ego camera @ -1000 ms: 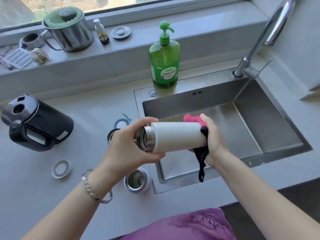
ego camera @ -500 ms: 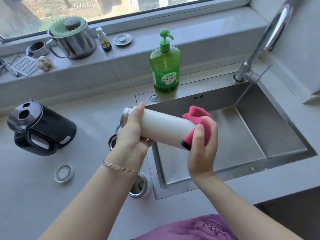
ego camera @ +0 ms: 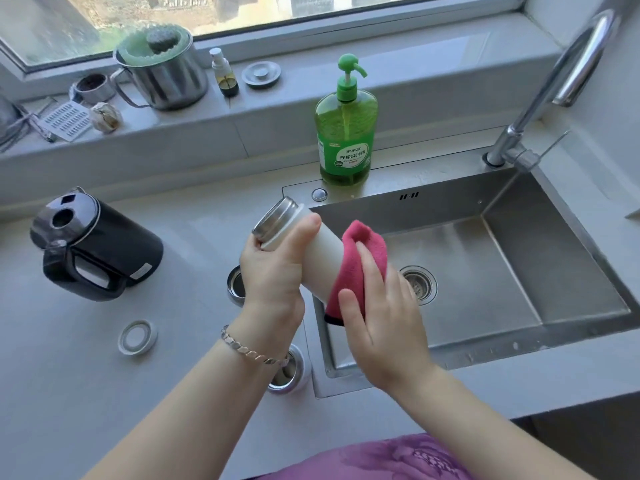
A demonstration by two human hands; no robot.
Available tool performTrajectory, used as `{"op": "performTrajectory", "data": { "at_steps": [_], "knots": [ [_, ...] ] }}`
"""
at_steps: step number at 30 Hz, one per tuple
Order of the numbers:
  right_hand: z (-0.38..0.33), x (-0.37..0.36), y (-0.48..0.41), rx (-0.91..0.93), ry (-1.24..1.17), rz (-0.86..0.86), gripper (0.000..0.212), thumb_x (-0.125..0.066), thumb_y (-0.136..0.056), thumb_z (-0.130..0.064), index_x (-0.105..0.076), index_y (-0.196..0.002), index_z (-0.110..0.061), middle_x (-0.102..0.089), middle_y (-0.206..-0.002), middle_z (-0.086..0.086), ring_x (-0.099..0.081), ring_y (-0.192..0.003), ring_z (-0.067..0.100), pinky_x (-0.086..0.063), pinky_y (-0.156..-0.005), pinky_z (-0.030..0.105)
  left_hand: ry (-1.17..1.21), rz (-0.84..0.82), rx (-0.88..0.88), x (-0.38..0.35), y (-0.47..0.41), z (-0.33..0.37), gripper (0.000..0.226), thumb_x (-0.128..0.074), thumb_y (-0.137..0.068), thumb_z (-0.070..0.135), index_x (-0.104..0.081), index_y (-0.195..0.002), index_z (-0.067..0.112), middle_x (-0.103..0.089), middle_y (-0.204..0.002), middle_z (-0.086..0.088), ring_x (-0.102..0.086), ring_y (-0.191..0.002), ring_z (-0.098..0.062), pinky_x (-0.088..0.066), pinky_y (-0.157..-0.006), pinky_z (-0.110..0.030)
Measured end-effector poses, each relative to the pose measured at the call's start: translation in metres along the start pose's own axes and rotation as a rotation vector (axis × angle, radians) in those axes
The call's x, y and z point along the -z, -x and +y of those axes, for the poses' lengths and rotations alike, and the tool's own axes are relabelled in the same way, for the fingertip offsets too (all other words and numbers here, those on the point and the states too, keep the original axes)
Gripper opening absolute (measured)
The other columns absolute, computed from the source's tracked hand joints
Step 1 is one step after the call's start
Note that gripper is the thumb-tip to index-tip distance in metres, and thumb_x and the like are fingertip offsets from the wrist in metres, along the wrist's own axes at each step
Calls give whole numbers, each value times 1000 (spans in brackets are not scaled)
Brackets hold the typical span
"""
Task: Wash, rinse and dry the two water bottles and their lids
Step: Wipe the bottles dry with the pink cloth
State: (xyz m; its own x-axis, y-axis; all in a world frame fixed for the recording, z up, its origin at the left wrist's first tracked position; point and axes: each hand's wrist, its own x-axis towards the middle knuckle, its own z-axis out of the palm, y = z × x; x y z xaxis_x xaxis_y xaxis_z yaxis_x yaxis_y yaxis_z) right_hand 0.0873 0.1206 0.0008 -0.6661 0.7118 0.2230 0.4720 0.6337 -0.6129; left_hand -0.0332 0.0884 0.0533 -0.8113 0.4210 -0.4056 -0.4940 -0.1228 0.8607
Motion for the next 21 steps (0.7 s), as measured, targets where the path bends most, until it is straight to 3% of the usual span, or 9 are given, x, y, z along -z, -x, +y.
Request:
{"op": "performTrajectory", "data": {
  "at_steps": [3, 5, 7, 9, 13, 16, 18, 19, 21],
  "knots": [
    [19, 16, -11, -104, -296, -294, 58, -22, -84, -65, -41, -133, -40, -58, -126, -3, -53, -110, 18, -42, -90, 34, 50, -10, 44, 9, -2, -2, 45, -83, -53, 10, -60, -91, 14, -65, -78, -1, -61, -65, -12, -52, -61, -27],
    [23, 25, -18, -229, -427, -419, 37, -21, -82, -64, -52, -96, -51, -66, -98, -10, -57, -99, 18, -44, -84, 34, 67, -63, 75, 14, -3, -4, 53, -81, -41, 20, -61, -89, 15, -66, -75, 0, -63, -65, -12, -53, -60, -26],
    [15, 27, -24, -161, -307, -388, 37, -15, -82, -59, -46, -73, -42, -58, -73, -9, -54, -84, 24, -42, -73, 36, 72, -169, 85, 16, -1, -6, 56, -78, -40, 28, -62, -91, 11, -66, -77, -3, -64, -68, -14, -54, -61, -26],
    [0, 30, -31, -157, -297, -332, 38, -12, -83, -56, -44, -73, -37, -54, -68, -10, -51, -80, 23, -37, -69, 34, 30, -302, 80, 15, 1, -8, 60, -76, -46, 27, -61, -100, 6, -66, -84, -7, -64, -73, -16, -54, -64, -25],
    [-12, 37, -57, -281, -584, -406, 54, -20, -93, -56, -65, -95, -26, -69, -98, 1, -61, -98, 20, -46, -89, 34, -17, -575, 132, 17, 5, -11, 51, -73, -56, 22, -66, -106, 11, -68, -94, -7, -65, -85, -16, -54, -73, -25],
    [-11, 43, -67, -477, -733, -574, 40, -26, -97, -52, -58, -78, -39, -64, -86, -10, -62, -84, 6, -47, -83, 25, -133, -639, 183, 22, 5, -16, 69, -73, -55, 24, -56, -120, 6, -66, -99, -9, -65, -86, -20, -56, -70, -30],
    [-6, 44, -63, -548, -819, -718, 36, -28, -93, -59, -59, -84, -42, -67, -86, -8, -64, -80, 8, -49, -80, 23, -157, -634, 201, 25, 4, -13, 92, -77, -50, 26, -44, -133, 4, -62, -99, -10, -64, -80, -19, -54, -58, -27],
    [-2, 43, -60, -611, -871, -778, 46, -31, -87, -65, -65, -91, -34, -71, -89, 1, -67, -81, 15, -51, -80, 28, -127, -637, 203, 26, 1, -11, 99, -82, -47, 29, -43, -135, 5, -61, -99, -10, -63, -78, -19, -53, -57, -26],
    [6, 44, -48, -713, -962, -842, 61, -40, -70, -71, -68, -92, -21, -73, -83, 7, -67, -74, 19, -52, -72, 27, -72, -667, 177, 30, -8, -7, 79, -89, -40, 42, -67, -112, 20, -64, -93, -8, -64, -80, -19, -55, -67, -29]
  ]
}}
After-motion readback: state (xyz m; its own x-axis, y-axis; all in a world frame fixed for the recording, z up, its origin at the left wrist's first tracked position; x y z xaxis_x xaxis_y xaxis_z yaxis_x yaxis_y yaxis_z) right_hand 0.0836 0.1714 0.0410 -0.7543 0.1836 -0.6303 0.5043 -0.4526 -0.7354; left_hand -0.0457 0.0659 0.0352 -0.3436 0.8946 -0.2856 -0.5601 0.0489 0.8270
